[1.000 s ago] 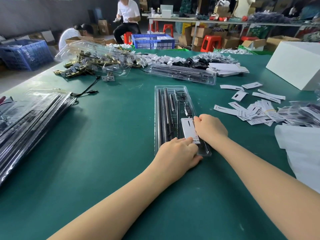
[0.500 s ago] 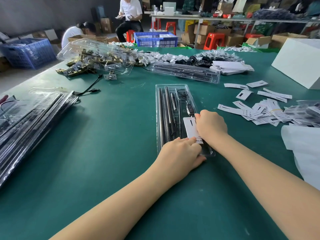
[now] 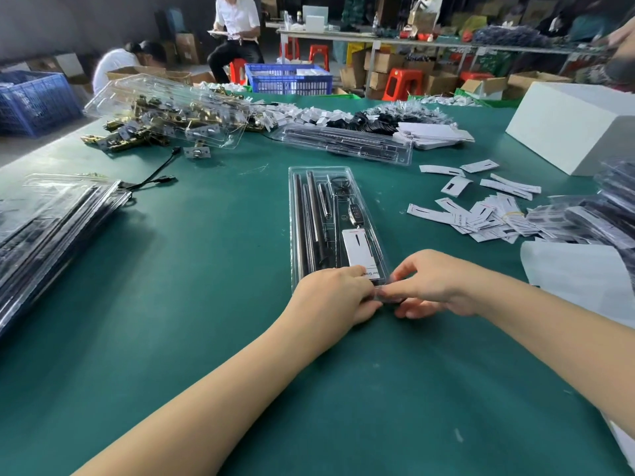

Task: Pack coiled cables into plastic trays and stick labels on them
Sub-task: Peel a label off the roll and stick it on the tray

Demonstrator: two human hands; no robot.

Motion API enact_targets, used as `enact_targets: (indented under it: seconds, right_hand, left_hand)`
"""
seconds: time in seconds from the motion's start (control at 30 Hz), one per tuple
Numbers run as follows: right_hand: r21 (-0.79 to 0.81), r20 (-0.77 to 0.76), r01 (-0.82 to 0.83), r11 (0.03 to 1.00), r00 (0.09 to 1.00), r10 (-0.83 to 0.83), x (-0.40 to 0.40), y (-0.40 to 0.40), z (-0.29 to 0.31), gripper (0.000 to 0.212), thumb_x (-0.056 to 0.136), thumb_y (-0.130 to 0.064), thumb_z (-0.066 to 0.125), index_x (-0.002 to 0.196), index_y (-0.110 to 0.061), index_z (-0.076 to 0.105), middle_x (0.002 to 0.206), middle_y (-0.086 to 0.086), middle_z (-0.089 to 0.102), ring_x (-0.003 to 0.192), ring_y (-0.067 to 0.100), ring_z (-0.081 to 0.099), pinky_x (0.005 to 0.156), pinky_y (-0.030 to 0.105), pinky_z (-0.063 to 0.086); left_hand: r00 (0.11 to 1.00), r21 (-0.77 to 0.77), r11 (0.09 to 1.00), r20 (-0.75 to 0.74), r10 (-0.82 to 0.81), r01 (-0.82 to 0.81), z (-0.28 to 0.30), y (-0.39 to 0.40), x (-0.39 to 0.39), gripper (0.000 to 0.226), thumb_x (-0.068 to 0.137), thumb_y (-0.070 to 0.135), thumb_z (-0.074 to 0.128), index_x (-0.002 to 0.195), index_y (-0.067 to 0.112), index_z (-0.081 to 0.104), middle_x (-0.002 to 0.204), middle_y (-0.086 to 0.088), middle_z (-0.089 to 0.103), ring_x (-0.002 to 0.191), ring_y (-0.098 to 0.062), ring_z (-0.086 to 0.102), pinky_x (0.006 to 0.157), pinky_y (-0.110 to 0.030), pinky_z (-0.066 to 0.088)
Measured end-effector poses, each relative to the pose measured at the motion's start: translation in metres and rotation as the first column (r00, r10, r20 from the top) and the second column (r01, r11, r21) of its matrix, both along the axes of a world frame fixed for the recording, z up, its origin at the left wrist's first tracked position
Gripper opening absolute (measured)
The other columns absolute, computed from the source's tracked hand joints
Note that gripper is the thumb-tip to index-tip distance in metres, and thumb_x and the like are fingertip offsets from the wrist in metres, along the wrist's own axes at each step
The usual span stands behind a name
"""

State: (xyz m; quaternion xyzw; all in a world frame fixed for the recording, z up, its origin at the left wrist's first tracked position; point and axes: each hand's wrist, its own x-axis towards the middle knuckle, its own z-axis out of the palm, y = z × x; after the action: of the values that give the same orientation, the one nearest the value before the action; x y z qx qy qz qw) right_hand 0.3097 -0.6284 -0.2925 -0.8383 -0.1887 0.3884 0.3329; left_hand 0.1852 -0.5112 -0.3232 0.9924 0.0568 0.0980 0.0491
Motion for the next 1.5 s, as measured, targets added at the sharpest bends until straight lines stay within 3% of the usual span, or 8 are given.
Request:
enact_targets:
  seconds: [0.33, 0.5, 0.67, 0.8, 0.97, 1.23, 1.4, 1.5]
  right_hand:
    - [0.096, -0.183, 0.196, 0.976, 0.967, -0.176, -0.012, 0.01, 0.004, 0.01, 0.086, -0.005, 0.068, 0.081, -0.007, 0.059, 0.076, 0.008, 0.06, 0.061, 0.018, 0.061, 0.055, 0.022, 0.056]
    - [0.219, -0.4, 0.324, 0.92, 0.89, -0.218, -0.029, 0.015, -0.005, 0.007, 0.094, -0.005, 0.056, 0.089, -0.007, 0.061, 0.067, 0.005, 0.071, 0.058, 0.014, 0.068, 0.053, 0.024, 0.057]
    - [0.266, -0.594, 0.606, 0.75, 0.716, -0.368, -0.046, 0.019, -0.019, 0.014, 0.093, -0.001, 0.049, 0.089, -0.005, 0.062, 0.058, 0.006, 0.069, 0.048, 0.014, 0.067, 0.044, 0.024, 0.053]
    - [0.298, -0.575, 0.68, 0.67, 0.688, -0.442, -0.057, 0.023, -0.024, 0.013, 0.093, -0.003, 0.049, 0.092, -0.005, 0.062, 0.062, 0.006, 0.071, 0.052, 0.015, 0.068, 0.045, 0.026, 0.055]
    - [0.36, -0.467, 0.72, 0.593, 0.69, -0.553, -0.061, 0.033, -0.028, 0.009, 0.09, -0.002, 0.051, 0.093, -0.011, 0.05, 0.099, 0.016, 0.067, 0.074, 0.025, 0.068, 0.054, 0.031, 0.057]
    - [0.399, -0.412, 0.707, 0.584, 0.708, -0.574, -0.058, 0.033, -0.029, 0.017, 0.086, 0.002, 0.05, 0.081, -0.013, 0.042, 0.085, 0.016, 0.059, 0.07, 0.026, 0.063, 0.048, 0.029, 0.055]
    - [0.422, -0.437, 0.706, 0.57, 0.708, -0.554, -0.038, 0.019, -0.021, 0.007, 0.093, -0.008, 0.049, 0.089, -0.014, 0.048, 0.067, 0.007, 0.071, 0.057, 0.018, 0.069, 0.051, 0.025, 0.057]
    - [0.413, -0.429, 0.7, 0.583, 0.714, -0.554, -0.029, 0.012, -0.021, 0.007, 0.095, -0.007, 0.05, 0.091, -0.013, 0.047, 0.083, 0.009, 0.073, 0.065, 0.022, 0.069, 0.05, 0.024, 0.056]
  left_hand:
    - [0.916, -0.331, 0.942, 0.393, 0.081, 0.059, -0.018, 0.001, -0.006, 0.009, 0.075, 0.027, 0.08, 0.079, 0.019, 0.077, 0.107, 0.002, 0.072, 0.096, -0.008, 0.064, 0.072, -0.026, 0.053]
    - [0.92, -0.42, 0.907, 0.365, 0.145, 0.024, -0.018, 0.002, -0.009, 0.018, 0.079, 0.027, 0.076, 0.077, 0.013, 0.066, 0.112, 0.003, 0.07, 0.102, -0.013, 0.065, 0.077, -0.031, 0.051]
    - [0.939, -0.394, 0.919, 0.312, 0.146, -0.012, -0.018, -0.001, -0.007, 0.021, 0.082, 0.027, 0.07, 0.079, 0.008, 0.061, 0.104, 0.0, 0.069, 0.093, -0.021, 0.065, 0.074, -0.039, 0.05]
    - [0.94, -0.405, 0.914, 0.297, 0.166, -0.033, -0.019, -0.002, -0.006, 0.02, 0.084, 0.028, 0.069, 0.081, 0.009, 0.063, 0.115, 0.005, 0.067, 0.104, -0.018, 0.063, 0.08, -0.037, 0.049]
    - [0.931, -0.398, 0.917, 0.319, 0.179, -0.04, -0.017, -0.002, -0.005, 0.021, 0.085, 0.027, 0.068, 0.08, 0.008, 0.063, 0.107, -0.002, 0.069, 0.098, -0.022, 0.064, 0.077, -0.038, 0.049]
    - [0.932, -0.406, 0.913, 0.341, 0.119, 0.032, -0.02, 0.003, -0.006, 0.018, 0.087, 0.027, 0.068, 0.084, 0.009, 0.066, 0.118, 0.0, 0.067, 0.115, -0.012, 0.059, 0.087, -0.032, 0.047]
    - [0.818, -0.627, 0.777, 0.474, 0.324, 0.056, -0.015, 0.014, -0.01, 0.007, 0.092, 0.03, 0.06, 0.092, 0.024, 0.063, 0.098, 0.016, 0.066, 0.088, 0.002, 0.055, 0.072, -0.007, 0.036]
    - [0.728, -0.85, 0.526, 0.363, 0.582, 0.003, -0.015, 0.027, -0.009, 0.015, 0.092, 0.02, 0.057, 0.09, 0.035, 0.058, 0.093, 0.017, 0.064, 0.078, 0.009, 0.055, 0.067, 0.0, 0.036]
